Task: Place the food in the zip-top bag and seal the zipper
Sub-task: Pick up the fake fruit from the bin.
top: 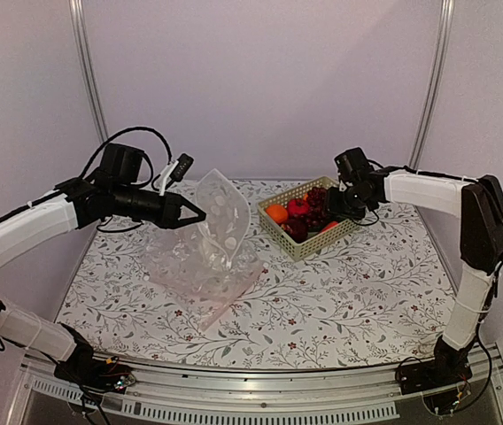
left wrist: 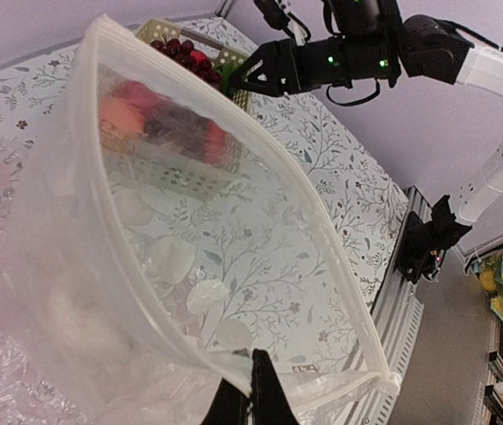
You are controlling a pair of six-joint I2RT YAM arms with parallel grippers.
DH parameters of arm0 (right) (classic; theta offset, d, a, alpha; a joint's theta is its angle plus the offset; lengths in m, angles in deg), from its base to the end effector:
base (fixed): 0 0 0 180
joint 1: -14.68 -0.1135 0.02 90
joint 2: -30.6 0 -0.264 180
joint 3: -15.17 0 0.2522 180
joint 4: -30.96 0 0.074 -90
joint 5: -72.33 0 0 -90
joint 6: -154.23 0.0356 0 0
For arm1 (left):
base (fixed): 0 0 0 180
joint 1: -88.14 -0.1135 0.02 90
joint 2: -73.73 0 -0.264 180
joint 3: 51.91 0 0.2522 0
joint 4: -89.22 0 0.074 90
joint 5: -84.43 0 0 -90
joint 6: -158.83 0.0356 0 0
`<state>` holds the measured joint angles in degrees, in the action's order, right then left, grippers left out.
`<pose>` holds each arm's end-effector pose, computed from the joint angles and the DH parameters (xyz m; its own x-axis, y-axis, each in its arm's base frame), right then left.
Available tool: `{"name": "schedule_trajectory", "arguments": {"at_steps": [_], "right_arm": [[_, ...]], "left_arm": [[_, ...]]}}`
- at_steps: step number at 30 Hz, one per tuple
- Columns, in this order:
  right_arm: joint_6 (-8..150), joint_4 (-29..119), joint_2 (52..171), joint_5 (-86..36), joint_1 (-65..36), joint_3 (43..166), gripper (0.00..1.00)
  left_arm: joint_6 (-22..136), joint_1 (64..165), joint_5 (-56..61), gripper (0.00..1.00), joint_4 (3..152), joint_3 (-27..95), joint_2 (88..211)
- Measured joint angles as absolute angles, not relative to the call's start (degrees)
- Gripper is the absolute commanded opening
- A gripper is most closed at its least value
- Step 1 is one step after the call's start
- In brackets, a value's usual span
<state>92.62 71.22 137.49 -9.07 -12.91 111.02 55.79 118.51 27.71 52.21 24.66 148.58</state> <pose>0.3681 0.1863 0.2326 -0.7868 0.1193 -0.6055 -0.0011 0.9809 0.1946 0.2384 -0.1624 0.3159 -0.6681 0.1729 -0.7237 0.6758 0.5480 -0.4930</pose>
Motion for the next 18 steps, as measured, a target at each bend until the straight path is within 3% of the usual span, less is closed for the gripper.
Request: {"name": "schedule_trajectory", "arguments": {"at_steps": [12, 18], "right_arm": [[97.40, 65.52, 142.67, -12.04, -10.51, 111.76, 0.38], [99.02, 63.14, 143.59, -13.37, -9.77, 112.28, 0.37]], "left_arm": [[56.36, 118.51, 27.84, 0.00, 52.21, 24.66, 148.52], [56.51, 118.53, 28.06, 0.00, 52.21, 24.66, 148.52]]}}
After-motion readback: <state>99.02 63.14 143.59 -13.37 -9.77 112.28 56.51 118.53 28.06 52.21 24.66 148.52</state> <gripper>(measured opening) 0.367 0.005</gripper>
